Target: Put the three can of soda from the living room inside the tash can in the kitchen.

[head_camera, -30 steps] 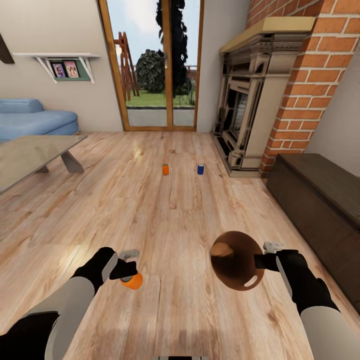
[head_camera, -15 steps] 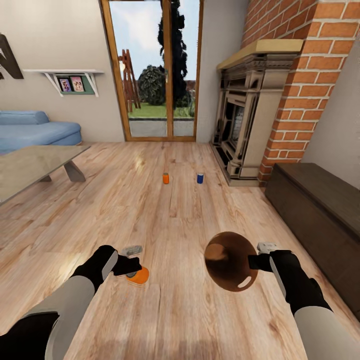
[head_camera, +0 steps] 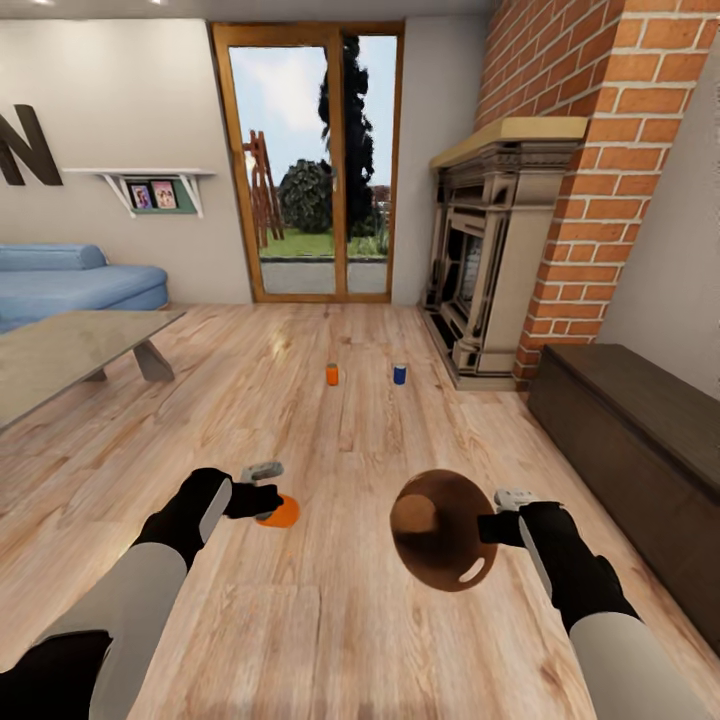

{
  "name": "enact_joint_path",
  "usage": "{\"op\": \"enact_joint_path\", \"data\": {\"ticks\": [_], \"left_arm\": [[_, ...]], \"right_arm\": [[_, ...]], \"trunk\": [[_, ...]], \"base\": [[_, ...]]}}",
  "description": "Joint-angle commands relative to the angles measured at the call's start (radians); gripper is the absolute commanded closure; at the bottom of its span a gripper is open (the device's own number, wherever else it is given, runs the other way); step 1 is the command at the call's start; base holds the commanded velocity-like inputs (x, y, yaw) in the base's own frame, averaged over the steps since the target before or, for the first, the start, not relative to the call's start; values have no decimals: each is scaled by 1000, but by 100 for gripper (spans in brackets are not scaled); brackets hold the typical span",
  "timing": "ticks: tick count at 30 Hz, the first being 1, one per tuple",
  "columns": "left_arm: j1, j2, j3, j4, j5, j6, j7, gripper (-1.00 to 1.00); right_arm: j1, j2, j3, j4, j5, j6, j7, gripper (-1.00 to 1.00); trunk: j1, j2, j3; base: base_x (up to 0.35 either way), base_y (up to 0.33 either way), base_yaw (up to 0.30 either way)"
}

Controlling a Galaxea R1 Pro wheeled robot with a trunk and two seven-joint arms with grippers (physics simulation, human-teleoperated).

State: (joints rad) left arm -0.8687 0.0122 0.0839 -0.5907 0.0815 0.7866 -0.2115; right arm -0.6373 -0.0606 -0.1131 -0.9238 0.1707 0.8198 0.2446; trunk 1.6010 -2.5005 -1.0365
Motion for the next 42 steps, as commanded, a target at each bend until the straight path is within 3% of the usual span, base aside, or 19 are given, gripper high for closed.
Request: {"op": "enact_joint_path", "data": {"ticks": [1,6,13,21,26,29,34,37,39,42], "left_arm": [[0,0,0,0,-2,2,-16,100],[0,1,-2,-1,-4,25,-116,100],[1,2,-3,-23,-6,67,-186,100],[22,3,-4,-214,-10,169,-252,100],[32,1,-5,-261,-10,197,-254,100],[33,-3,-21,-314,-12,258,-255,100],[33,-3,-83,-352,-12,261,-256,100],[32,-2,-96,-357,-12,261,-256,100],[31,-1,-105,-359,-11,261,-257,100],[30,1,-111,-360,-11,261,-300,100]], "right_arm": [[-1,0,10,7,-13,0,2,100],[-1,1,27,24,-13,-1,0,100],[-1,1,30,30,-13,-1,-1,100],[-2,1,46,93,-12,-2,-3,100],[-10,0,48,102,-13,-2,-2,100],[-49,-2,48,103,-13,30,4,100],[-111,-2,57,103,-14,173,18,100],[-133,-2,80,103,-16,212,30,100],[-158,-7,108,120,-18,227,71,100],[-223,-13,126,234,-16,227,155,100]], "trunk": [[-1,0,4],[-16,29,21],[-43,78,43],[-74,134,68],[-93,169,83],[-105,190,93],[-124,225,108],[-135,246,118],[-143,260,124],[-154,281,133]], "base": [[0,0,0],[0,0,0],[0,0,0],[0,0,0],[0,0,0],[0,0,0],[0,0,0],[0,0,0],[0,0,0],[0,0,0]]}}
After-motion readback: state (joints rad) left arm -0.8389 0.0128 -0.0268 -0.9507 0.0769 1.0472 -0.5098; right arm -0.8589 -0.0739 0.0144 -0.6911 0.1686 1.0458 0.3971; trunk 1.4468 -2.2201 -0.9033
